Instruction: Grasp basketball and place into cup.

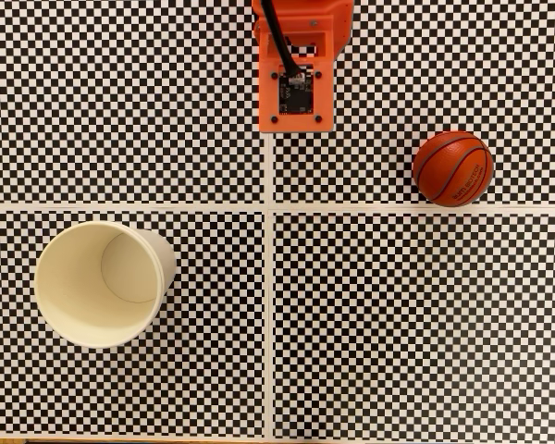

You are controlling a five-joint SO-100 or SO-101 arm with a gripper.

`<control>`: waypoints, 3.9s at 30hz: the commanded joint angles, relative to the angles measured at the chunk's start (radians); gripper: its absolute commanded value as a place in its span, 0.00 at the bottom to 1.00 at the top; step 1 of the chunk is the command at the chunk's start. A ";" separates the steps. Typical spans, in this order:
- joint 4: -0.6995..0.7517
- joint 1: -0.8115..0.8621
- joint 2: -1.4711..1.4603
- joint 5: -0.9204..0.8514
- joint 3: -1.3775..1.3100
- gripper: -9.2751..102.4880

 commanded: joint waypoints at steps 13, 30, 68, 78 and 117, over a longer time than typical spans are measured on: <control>0.005 0.008 0.006 0.000 0.035 0.08; 0.005 0.008 0.006 0.000 0.035 0.08; 0.005 0.008 0.006 0.000 0.035 0.08; 0.005 0.008 0.006 -0.002 0.035 0.08; -0.758 0.120 0.005 -0.018 0.006 0.08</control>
